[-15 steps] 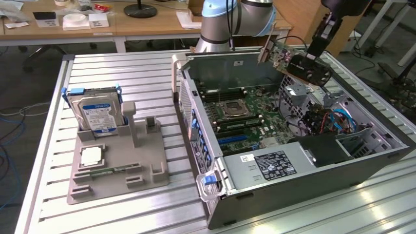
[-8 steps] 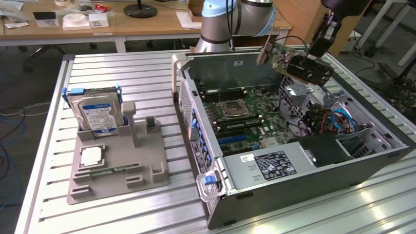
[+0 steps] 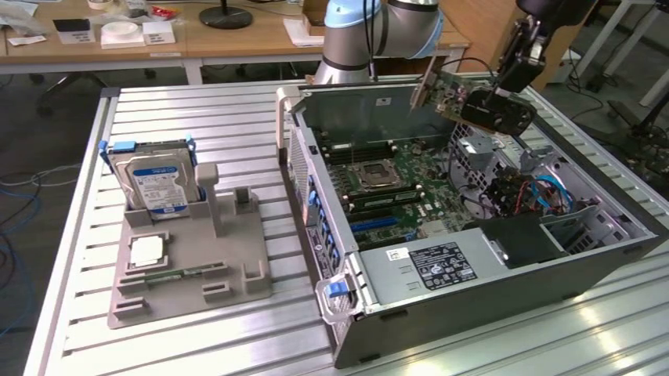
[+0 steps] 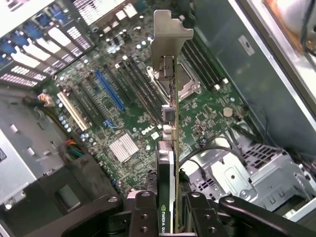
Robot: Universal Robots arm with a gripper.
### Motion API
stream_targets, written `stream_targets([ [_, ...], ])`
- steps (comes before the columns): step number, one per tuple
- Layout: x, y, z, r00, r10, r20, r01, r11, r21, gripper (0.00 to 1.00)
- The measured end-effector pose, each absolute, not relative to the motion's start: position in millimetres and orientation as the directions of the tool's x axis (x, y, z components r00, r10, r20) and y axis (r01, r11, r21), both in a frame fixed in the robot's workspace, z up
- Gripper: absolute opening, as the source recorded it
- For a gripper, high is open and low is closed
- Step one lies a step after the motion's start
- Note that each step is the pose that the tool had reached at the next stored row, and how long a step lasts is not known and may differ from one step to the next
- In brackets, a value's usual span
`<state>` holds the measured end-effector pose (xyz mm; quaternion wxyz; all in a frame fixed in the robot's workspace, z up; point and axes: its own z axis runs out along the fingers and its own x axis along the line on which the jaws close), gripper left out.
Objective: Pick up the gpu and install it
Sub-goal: 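Insert the gpu into the slot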
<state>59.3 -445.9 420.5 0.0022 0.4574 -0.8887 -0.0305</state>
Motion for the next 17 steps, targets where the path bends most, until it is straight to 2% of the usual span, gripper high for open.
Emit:
stream_targets([
  [17, 59.2, -445.9, 420.5, -0.365, -0.931, -0.024, -0.93, 0.364, 0.056, 0.27],
])
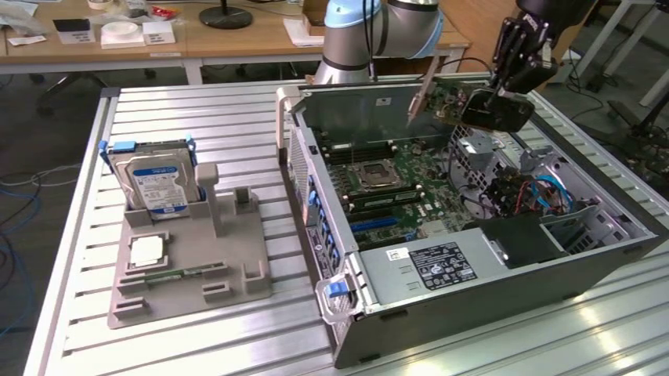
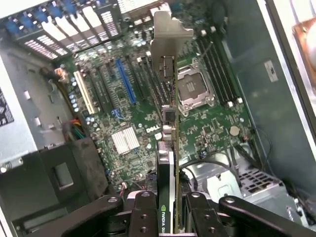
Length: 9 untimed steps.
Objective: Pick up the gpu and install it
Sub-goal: 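Insert the gpu into the slot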
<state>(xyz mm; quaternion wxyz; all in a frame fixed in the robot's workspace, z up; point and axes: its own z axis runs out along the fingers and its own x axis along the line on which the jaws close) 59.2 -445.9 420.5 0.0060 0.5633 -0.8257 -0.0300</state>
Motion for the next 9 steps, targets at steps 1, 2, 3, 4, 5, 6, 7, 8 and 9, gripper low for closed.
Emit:
stream_targets([
  [1, 59.3, -445.9, 420.5, -0.351, -0.936, -0.024, -0.935, 0.349, 0.056, 0.27],
  [2, 59.3, -445.9, 420.5, -0.335, -0.942, -0.024, -0.941, 0.333, 0.056, 0.27],
  [3, 59.3, -445.9, 420.5, -0.32, -0.947, -0.024, -0.946, 0.318, 0.056, 0.27],
  [4, 59.3, -445.9, 420.5, -0.304, -0.952, -0.024, -0.952, 0.302, 0.056, 0.27],
  [5, 59.3, -445.9, 420.5, -0.288, -0.957, -0.024, -0.957, 0.286, 0.056, 0.27],
  [6, 59.3, -445.9, 420.5, -0.27, -0.963, -0.024, -0.962, 0.268, 0.056, 0.27],
  [7, 59.3, -445.9, 420.5, -0.254, -0.967, -0.024, -0.966, 0.253, 0.056, 0.27],
  [8, 59.3, -445.9, 420.5, -0.237, -0.971, -0.024, -0.97, 0.236, 0.056, 0.27],
  [9, 59.3, -445.9, 420.5, -0.221, -0.975, -0.024, -0.974, 0.219, 0.056, 0.27],
])
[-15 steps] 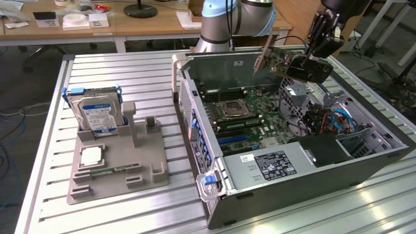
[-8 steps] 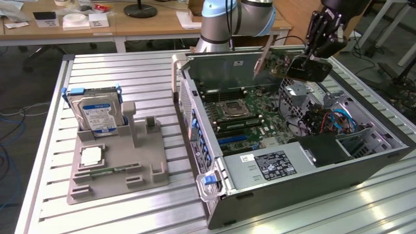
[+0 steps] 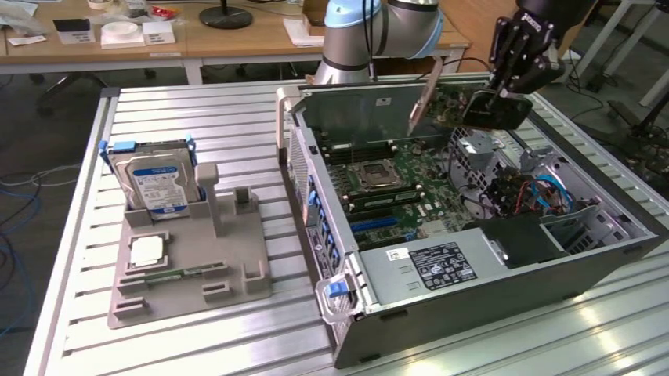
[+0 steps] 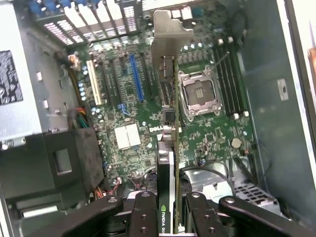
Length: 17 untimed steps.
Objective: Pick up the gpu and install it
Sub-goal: 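Insert the gpu into the slot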
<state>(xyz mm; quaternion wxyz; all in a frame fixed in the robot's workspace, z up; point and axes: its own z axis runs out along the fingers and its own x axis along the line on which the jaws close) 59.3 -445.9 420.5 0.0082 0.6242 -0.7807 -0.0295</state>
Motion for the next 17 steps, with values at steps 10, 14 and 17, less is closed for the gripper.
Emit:
stream_targets([
  [10, 59.3, -445.9, 415.4, -0.23, -0.973, -0.024, -0.972, 0.229, 0.056, 0.27],
  [14, 59.3, -445.9, 415.4, -0.23, -0.973, -0.024, -0.972, 0.229, 0.056, 0.27],
  [17, 59.3, -445.9, 415.4, -0.23, -0.973, -0.024, -0.972, 0.229, 0.056, 0.27],
])
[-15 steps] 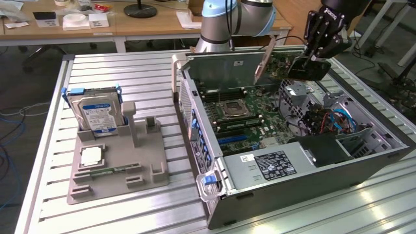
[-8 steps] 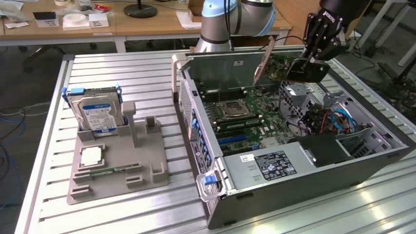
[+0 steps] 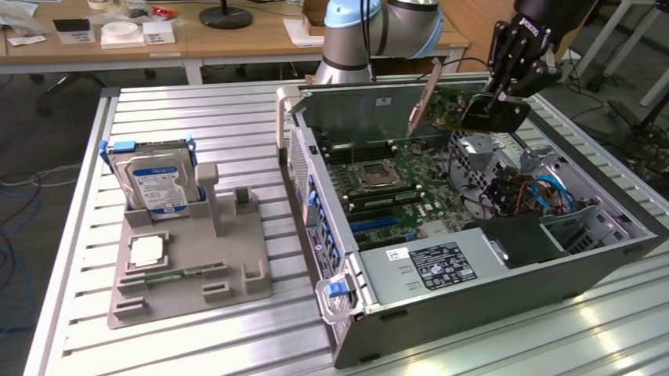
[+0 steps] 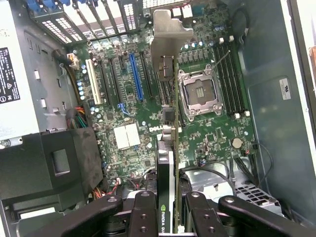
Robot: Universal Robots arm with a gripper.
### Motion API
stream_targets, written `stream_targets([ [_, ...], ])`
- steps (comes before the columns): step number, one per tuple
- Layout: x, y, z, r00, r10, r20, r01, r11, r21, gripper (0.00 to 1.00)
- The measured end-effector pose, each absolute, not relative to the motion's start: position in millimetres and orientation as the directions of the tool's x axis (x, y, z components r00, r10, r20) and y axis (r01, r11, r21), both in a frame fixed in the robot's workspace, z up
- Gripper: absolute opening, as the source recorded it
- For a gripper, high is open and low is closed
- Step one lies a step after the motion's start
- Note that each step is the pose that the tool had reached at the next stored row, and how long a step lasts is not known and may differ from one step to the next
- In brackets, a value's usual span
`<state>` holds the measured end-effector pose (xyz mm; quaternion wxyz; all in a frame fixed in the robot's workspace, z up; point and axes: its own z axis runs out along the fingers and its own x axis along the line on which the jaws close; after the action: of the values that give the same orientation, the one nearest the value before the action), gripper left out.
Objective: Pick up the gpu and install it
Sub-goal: 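Insert the gpu into the slot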
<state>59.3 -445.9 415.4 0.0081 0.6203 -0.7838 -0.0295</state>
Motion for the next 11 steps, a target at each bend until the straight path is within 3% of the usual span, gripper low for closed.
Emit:
stream_targets([
  [11, 59.3, -445.9, 414.5, -0.192, -0.981, -0.025, -0.98, 0.19, 0.053, 0.27],
])
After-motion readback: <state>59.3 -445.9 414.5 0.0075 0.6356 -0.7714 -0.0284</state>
